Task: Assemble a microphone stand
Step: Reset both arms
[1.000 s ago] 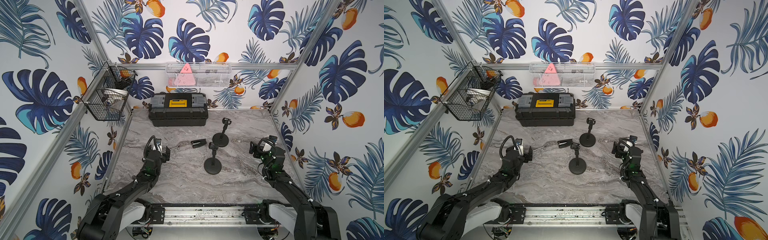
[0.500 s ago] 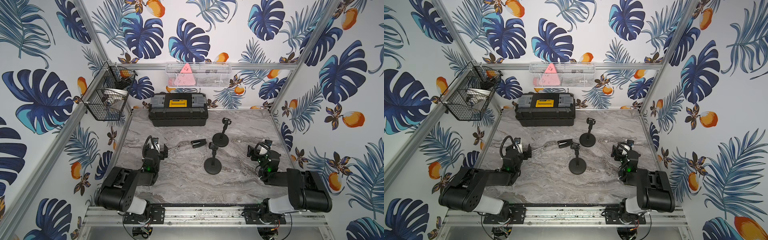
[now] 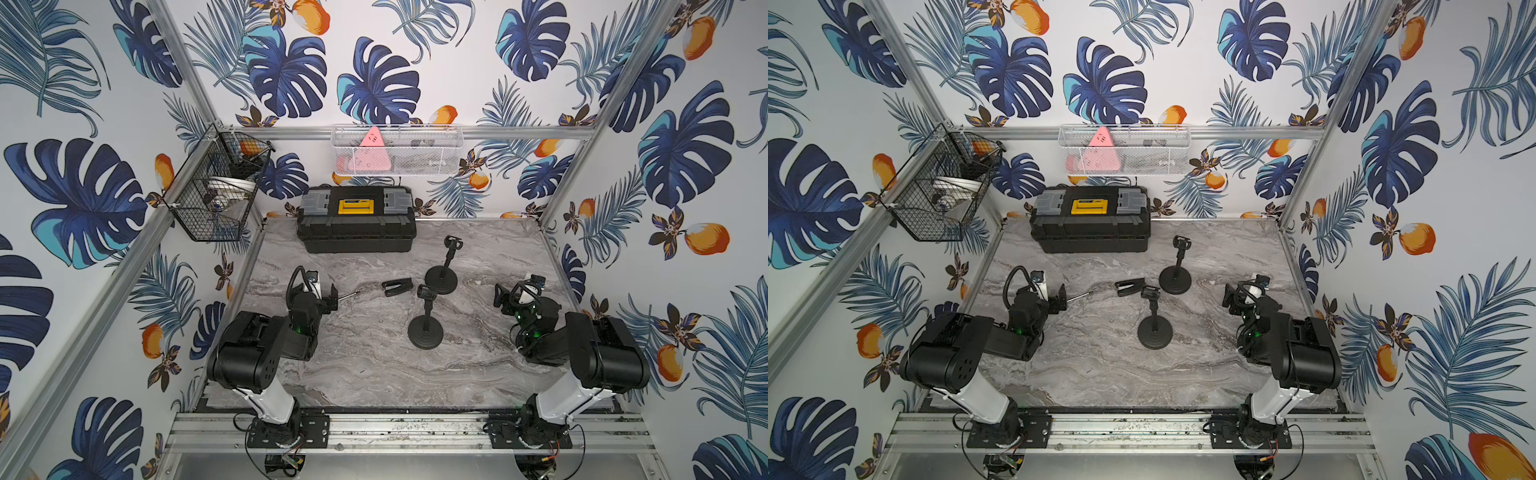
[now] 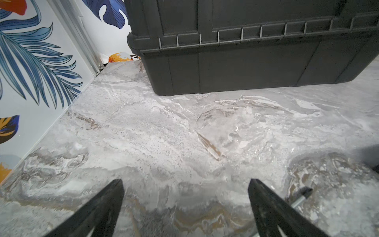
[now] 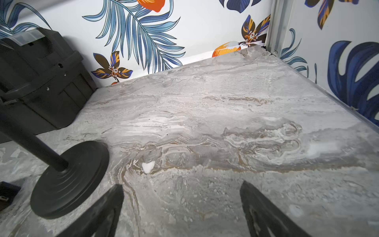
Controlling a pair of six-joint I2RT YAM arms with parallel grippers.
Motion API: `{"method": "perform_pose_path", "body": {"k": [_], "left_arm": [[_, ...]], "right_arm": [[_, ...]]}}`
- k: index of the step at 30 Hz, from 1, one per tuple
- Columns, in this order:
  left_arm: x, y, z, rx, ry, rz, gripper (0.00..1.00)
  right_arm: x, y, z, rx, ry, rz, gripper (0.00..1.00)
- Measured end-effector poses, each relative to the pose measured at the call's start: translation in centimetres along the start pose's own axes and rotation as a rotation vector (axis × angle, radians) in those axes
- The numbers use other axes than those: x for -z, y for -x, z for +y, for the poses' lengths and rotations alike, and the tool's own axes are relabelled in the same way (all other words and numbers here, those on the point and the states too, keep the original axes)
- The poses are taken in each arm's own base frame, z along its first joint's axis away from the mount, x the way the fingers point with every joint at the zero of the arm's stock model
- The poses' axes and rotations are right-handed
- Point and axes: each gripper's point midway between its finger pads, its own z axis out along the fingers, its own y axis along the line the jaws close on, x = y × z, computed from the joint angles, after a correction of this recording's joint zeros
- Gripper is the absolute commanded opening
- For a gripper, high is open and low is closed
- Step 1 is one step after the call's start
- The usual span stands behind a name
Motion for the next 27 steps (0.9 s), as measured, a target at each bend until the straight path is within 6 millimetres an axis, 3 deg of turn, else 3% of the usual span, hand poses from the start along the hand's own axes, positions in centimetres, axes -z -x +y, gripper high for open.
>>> {"method": "perform_pose_path", "body": {"k": [3, 10, 27], "left_arm": [[0.0, -0.7, -0.2, -0.006, -0.012, 0.029, 0.99], [0.0, -1.1, -0.3, -0.009, -0.017, 0.046, 0.99], [-0.1, -1.1, -0.5, -0.014, -0.028, 0.051, 0.99]], "right_arm": [[-0.7, 0.1, 0.2, 0.004, 0.000, 0.023, 1.00], [-1.2, -1.1, 0.6, 0.024, -0.015, 0.086, 1.00], [-1.1, -1.6, 0.2, 0.023, -0.035, 0.105, 1.00]]}}
